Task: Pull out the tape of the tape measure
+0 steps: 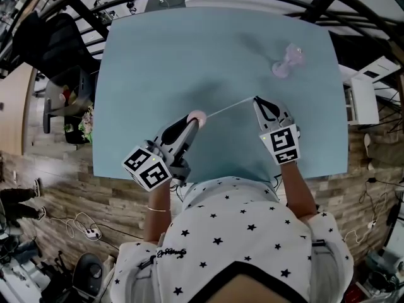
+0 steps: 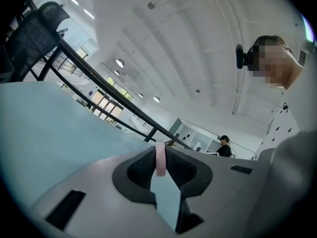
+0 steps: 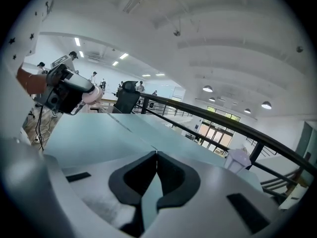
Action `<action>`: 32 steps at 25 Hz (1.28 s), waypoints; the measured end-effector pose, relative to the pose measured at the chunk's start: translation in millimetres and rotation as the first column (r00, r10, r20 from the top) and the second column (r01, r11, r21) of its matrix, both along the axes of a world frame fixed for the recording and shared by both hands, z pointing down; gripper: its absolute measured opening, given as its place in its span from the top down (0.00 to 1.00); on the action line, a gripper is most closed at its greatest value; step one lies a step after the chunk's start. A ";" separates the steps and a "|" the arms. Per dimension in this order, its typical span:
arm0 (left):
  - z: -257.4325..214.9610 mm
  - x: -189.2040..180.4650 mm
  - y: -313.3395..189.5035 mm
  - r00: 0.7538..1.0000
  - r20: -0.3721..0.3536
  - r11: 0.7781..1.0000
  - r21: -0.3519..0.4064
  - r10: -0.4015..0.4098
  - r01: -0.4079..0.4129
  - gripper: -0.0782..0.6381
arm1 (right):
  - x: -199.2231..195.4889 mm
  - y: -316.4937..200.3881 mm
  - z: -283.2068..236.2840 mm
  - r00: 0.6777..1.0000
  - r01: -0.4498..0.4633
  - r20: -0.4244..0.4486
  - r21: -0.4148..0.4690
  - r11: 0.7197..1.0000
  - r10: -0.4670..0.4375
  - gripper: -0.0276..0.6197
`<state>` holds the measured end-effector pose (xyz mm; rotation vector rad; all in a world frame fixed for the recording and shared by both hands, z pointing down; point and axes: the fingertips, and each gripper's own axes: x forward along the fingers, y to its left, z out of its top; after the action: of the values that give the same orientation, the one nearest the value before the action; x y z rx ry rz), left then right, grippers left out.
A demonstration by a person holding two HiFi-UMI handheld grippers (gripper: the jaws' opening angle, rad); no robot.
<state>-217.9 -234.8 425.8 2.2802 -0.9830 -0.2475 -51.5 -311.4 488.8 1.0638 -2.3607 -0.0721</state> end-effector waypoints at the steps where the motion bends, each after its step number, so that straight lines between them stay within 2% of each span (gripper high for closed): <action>1: -1.0 0.8 -0.1 1.000 0.003 1.000 0.004 0.002 -0.002 0.78 | 1.4 -1.4 -0.6 1.000 -0.006 -0.005 0.006 1.000 0.006 0.95; 8: -4.8 -13.1 -0.9 0.999 0.002 0.999 0.012 -0.036 0.035 0.78 | 29.6 -13.8 -5.9 0.996 -0.090 0.001 0.014 0.996 0.090 0.95; 13: -4.0 -23.6 -4.0 0.996 0.024 0.996 0.025 -0.082 0.082 0.78 | 38.0 -13.2 -8.6 0.993 -0.109 0.040 0.011 0.994 0.109 0.95; 16: -5.6 -28.1 -7.0 0.993 0.048 0.994 0.044 -0.106 0.104 0.78 | 34.7 -10.0 -12.8 0.992 -0.099 0.078 0.002 0.995 0.098 0.95; 19: -7.6 -33.4 -10.0 0.988 0.085 0.990 0.073 -0.128 0.122 0.78 | 31.0 -6.4 -16.9 0.984 -0.084 0.155 -0.029 0.996 0.087 0.95; 25: -9.3 -49.0 -17.6 0.976 0.118 0.979 0.110 -0.183 0.170 0.78 | 19.8 6.0 -27.5 0.972 -0.004 0.235 -0.042 0.999 0.014 0.95; 32: -6.0 -56.3 -21.5 0.948 0.222 0.968 0.156 -0.229 0.198 0.78 | 10.8 12.7 -39.9 0.927 0.062 0.373 -0.072 0.996 -0.031 0.95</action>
<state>-274.2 -256.3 419.8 2.3611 -1.3793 -0.1338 -40.7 -298.7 448.9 1.0563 -2.6997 0.2286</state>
